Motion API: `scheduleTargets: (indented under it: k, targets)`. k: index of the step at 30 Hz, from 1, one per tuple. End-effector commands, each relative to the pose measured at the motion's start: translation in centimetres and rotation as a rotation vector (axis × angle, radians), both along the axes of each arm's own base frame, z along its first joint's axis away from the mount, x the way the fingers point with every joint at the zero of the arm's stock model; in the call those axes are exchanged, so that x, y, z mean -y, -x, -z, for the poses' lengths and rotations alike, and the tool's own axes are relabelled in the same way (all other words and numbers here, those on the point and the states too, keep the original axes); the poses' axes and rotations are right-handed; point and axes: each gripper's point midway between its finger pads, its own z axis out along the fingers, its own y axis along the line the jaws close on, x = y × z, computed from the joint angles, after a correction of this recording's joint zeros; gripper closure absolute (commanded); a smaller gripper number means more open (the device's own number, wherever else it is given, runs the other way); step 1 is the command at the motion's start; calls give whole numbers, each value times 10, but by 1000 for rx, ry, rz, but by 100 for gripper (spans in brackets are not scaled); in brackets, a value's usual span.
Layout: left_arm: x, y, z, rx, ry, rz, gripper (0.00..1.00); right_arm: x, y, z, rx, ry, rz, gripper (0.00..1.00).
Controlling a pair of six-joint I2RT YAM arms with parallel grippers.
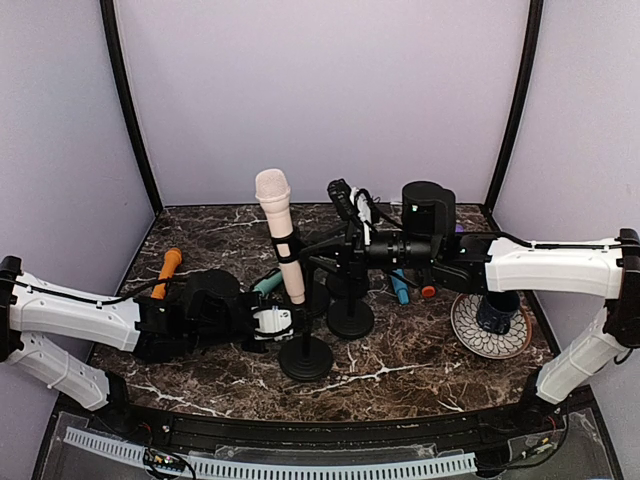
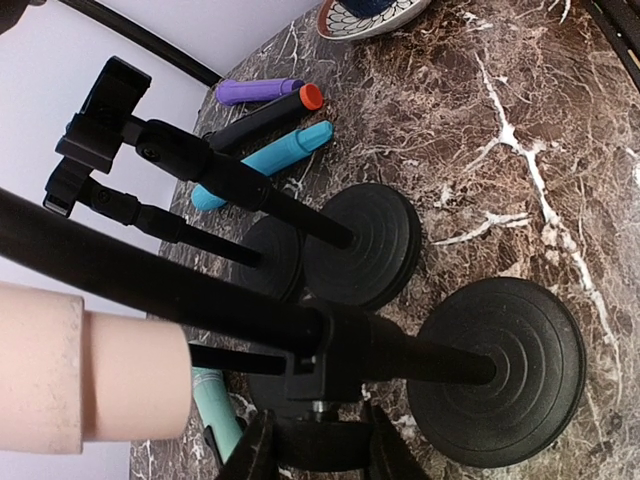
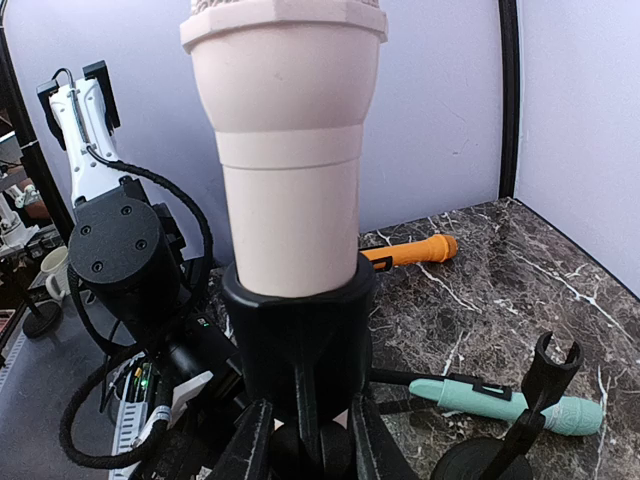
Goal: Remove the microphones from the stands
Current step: Unscrew the knob on the microphone stand.
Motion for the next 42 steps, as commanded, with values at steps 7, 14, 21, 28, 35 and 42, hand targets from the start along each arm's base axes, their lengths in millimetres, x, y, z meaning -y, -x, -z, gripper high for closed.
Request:
scheduleTargets:
  k: [7, 14, 21, 28, 35, 42]
  targets:
    - [5, 14, -6, -263, 150, -48, 90, 3, 5, -19, 29, -63, -3, 100]
    - [0, 14, -10, -573, 323, -95, 92, 3, 6, -20, 27, -68, -8, 100]
    - [0, 21, -7, -905, 483, -78, 93, 3, 7, -20, 21, -72, -13, 100]
    - [-1, 27, -4, -1069, 550, -32, 90, 4, 8, -19, 16, -71, -15, 100]
    - [-7, 20, -10, -952, 523, -40, 64, 5, 8, -21, 19, -77, -11, 100]
    - [-21, 13, -32, -761, 538, -63, 50, 5, 8, -19, 18, -77, -10, 100]
